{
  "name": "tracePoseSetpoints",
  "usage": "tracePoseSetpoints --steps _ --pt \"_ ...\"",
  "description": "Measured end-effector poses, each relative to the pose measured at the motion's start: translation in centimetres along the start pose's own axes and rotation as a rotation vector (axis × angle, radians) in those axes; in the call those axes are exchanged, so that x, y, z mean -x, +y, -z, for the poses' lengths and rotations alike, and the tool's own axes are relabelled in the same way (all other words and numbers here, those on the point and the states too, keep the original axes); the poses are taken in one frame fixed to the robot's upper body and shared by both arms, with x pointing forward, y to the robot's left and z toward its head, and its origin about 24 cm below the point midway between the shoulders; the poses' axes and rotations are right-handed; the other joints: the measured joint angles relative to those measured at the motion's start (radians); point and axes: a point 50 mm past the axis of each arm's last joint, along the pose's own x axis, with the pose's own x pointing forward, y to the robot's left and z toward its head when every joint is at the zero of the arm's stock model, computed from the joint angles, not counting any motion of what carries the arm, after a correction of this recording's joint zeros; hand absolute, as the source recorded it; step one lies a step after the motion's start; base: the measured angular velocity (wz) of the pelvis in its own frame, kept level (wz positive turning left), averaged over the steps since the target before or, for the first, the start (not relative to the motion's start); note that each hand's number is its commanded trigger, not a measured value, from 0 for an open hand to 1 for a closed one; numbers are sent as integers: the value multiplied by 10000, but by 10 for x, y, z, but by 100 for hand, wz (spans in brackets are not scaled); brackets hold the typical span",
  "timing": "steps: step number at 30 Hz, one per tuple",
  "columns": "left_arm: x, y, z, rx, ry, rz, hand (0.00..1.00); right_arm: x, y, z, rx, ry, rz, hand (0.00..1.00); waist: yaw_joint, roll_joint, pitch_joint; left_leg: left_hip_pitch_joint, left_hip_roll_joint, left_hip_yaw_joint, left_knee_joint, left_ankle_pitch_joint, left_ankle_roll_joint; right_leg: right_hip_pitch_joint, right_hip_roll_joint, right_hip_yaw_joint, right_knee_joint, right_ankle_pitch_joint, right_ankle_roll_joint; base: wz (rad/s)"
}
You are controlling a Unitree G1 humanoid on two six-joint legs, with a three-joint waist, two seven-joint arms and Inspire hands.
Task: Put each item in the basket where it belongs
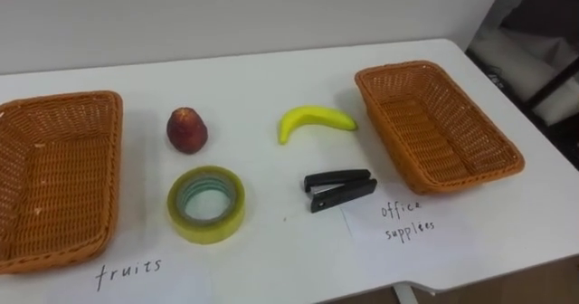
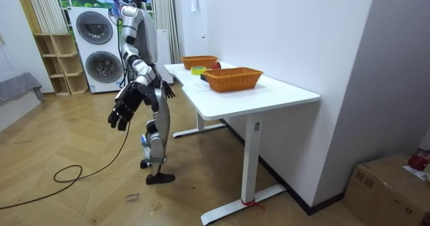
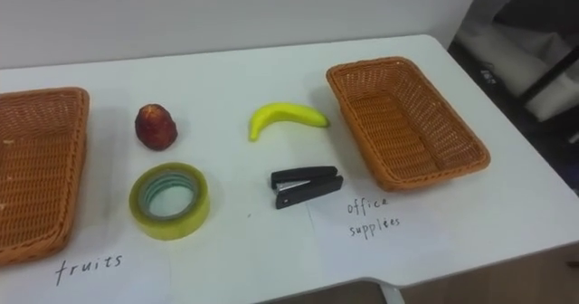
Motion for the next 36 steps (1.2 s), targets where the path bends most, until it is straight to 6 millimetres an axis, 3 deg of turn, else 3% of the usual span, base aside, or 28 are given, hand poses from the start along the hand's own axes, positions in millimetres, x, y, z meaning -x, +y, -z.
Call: tracePoseSetpoints --steps 2,3,7,11,12,13,18,21,26,31,36 --pt "0 0 0 -12 -13 -2 0 6 6 -9 -165 -395 -171 0 47 -51 -29 -26 -2 12 1 1 -1 -87 6 25 45 0 -1 -7" --pt "0 1 0 -82 -16 13 0 13 12 -16 -351 -746 -369 0 76 -39 13 -59 -5 55 4 1 -2 -134 3 23 158 -4 -7 -8" --pt "-3 3 -4 -324 -161 55 0 32 28 -35 -810 -2012 -892 0 155 -130 14 -90 -5 62 22 2 -2 -190 3 23 117 -16 -16 -1" --pt "-3 4 -5 -357 -181 88 0 39 32 -45 -1052 -2732 -969 0 261 -182 45 -117 -3 59 23 2 -3 -189 0 -5 108 -14 -15 0" --pt "-3 4 -3 -370 -148 94 0 42 34 -48 -1032 -3040 -1123 0 260 -172 32 -174 -4 56 26 2 -3 -231 -2 -8 103 -13 -15 0" --pt "-3 4 -3 -375 -130 92 0 45 37 -52 -1104 -3300 -1302 0 256 -178 -33 -211 -6 55 27 2 -3 -296 -5 -5 107 -13 -14 0" --pt "-3 4 -2 -388 -99 39 0 60 47 -69 -1664 -3944 -2047 0 259 -120 -50 -200 7 40 23 4 -4 -186 10 5 136 1 -21 0" --pt "-2 0 0 -704 -43 197 0 78 56 -76 -1753 -4625 -2928 0 245 -127 -1 -161 11 34 25 4 -4 -126 18 3 142 4 -25 0" --pt "-2 -4 1 -999 43 391 0 97 62 -88 -2135 -5350 -3852 0 302 -115 17 -102 14 34 20 4 -5 -62 15 4 129 6 -25 1" --pt "-3 -6 -1 -1026 23 453 0 118 70 -104 -2420 -6286 -5064 0 526 -151 50 -42 0 34 25 4 -5 -104 6 26 111 -4 -23 -2" --pt "-2 -5 4 -1147 159 622 0 143 78 -124 -3011 -7567 -6015 0 615 -259 34 -134 1 12 86 4 -5 -212 0 -40 113 -10 -27 1"
